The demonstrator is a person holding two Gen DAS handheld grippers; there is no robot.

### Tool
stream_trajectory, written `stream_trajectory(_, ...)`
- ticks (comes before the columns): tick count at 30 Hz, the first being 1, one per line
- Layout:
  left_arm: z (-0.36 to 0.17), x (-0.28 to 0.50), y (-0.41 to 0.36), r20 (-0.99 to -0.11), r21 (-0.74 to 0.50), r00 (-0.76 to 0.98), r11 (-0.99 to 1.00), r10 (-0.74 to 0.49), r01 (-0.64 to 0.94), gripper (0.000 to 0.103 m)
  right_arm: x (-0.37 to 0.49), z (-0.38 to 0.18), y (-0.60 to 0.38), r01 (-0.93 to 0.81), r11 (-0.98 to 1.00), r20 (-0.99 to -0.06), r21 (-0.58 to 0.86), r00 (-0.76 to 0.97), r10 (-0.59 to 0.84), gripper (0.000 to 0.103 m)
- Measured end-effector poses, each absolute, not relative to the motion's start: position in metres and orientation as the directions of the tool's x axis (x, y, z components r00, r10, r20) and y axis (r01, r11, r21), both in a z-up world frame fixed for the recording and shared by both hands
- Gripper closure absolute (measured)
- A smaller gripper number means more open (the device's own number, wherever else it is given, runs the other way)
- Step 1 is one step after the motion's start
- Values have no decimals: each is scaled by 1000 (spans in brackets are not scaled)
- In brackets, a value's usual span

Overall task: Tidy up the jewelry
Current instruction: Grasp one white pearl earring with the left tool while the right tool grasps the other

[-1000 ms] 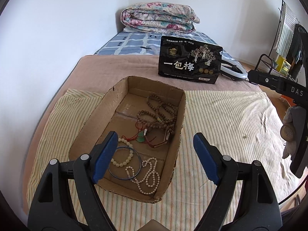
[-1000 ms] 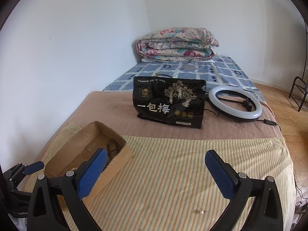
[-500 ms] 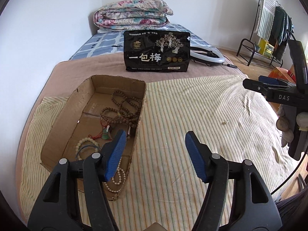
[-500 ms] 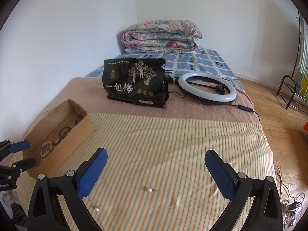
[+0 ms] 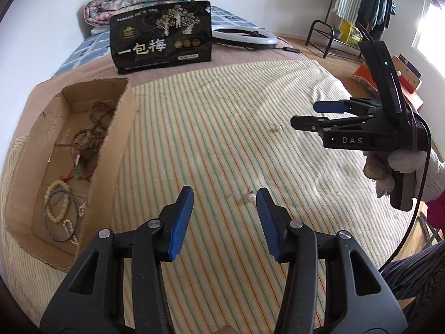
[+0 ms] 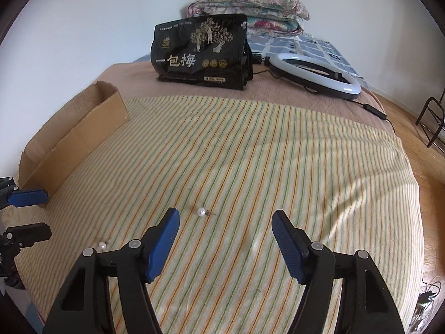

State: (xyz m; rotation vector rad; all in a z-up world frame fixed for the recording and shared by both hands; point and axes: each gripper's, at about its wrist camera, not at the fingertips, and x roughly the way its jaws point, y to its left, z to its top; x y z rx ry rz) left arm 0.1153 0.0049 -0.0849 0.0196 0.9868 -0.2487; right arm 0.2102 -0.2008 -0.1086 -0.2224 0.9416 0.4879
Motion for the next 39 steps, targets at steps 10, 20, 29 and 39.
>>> stream_trajectory(10,-113,124,-15,-860,-126,451,956,-239,265,65,211,-129,-190,-590,807,-826,27,441,351,49)
stream_trajectory(20,-129,137,-25,-877,-129,416,952,-241,279,73,214,-137,-181,-624,781,-826,16,432,363,58)
stream_trajectory(29,-135,142,-33,-886,-115,403,951,-228,286,81,216,-138,-182,-635,771,-822,38,419,386,68)
stream_trajectory(39,-138,146,-34,-889,-115,399,952,-226,285,92,218,-139,-179,-640,768,-829,20,419,371,73)
